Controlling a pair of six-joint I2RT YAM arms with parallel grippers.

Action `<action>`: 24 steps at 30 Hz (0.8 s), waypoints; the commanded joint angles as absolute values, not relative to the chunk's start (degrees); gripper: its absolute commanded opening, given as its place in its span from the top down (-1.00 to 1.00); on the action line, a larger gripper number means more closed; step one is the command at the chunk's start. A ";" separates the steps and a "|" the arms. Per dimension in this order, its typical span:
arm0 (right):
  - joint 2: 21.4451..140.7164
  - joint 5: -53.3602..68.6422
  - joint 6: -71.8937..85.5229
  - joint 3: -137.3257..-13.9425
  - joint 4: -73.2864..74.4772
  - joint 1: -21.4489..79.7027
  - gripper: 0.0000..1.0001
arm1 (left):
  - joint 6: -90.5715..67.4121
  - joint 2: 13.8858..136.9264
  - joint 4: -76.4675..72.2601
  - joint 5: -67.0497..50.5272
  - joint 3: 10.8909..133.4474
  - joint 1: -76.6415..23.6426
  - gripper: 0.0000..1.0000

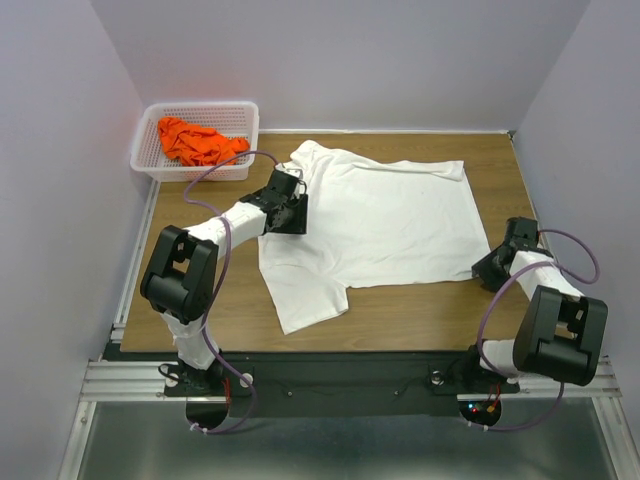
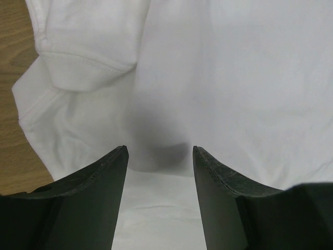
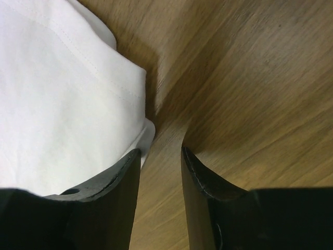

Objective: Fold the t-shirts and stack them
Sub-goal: Flatten the tshirt out

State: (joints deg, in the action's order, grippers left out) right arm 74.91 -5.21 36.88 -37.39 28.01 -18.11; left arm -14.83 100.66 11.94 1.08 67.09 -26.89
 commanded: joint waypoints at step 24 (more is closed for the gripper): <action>81.82 -2.72 35.33 -40.34 19.60 -18.54 0.36 | -12.57 96.85 6.94 3.08 64.69 -27.07 -0.29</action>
State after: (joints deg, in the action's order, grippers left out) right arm 80.03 -2.98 36.38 -39.64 22.83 -18.31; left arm -13.47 100.40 8.34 2.04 65.12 -26.92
